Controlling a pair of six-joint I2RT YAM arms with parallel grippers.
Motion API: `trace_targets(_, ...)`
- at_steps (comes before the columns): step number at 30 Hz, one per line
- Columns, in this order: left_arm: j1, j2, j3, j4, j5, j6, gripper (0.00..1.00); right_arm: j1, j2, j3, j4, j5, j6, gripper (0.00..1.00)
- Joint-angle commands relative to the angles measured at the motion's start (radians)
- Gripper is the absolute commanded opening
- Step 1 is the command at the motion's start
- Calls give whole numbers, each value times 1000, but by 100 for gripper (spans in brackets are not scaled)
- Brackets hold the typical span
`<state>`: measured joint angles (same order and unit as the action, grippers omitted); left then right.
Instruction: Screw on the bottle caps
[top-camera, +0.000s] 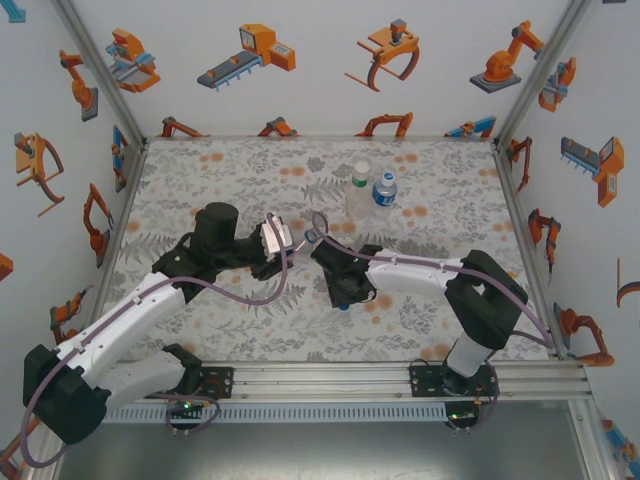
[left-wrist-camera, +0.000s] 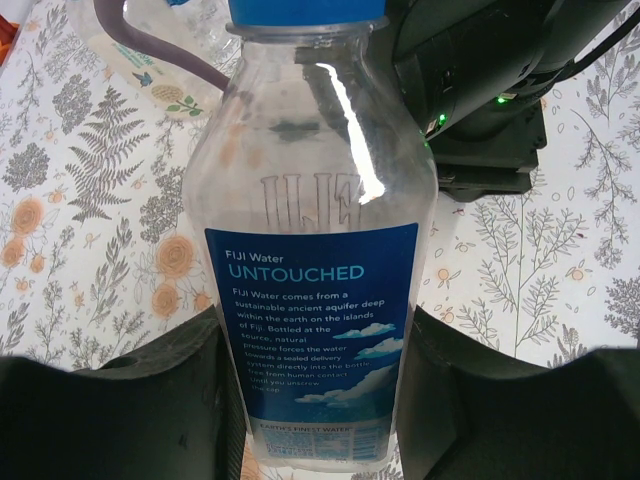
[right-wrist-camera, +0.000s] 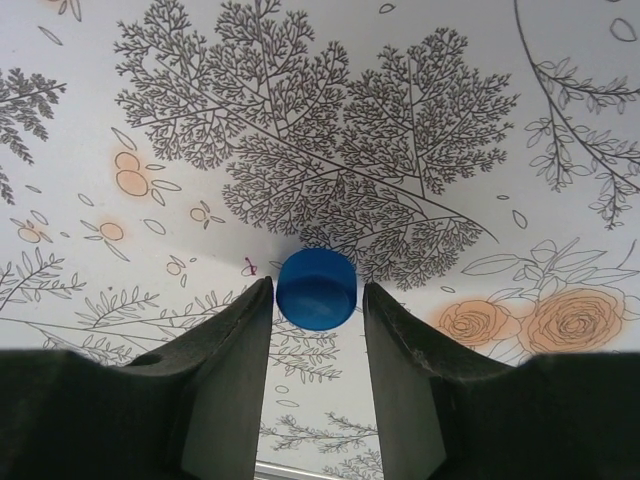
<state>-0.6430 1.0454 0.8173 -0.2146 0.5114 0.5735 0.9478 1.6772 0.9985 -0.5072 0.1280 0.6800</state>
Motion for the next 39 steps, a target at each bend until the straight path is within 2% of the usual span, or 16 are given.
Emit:
trace_targets(1,-8,5,33,-7,3,5,0,9,6,13,10,-17,-4,41)
trace_targets(28,-9,6,34,-16,-2,9,0,9,21,8,22,-13,-7,36)
trace_targets(33,-12,8,36,-22,1,15,0,8,-33,-10,19,9,-11,32)
trace_targets(39,-29,21,50,-61,0,41,0,8,-174,-50,36,17,-78,30)
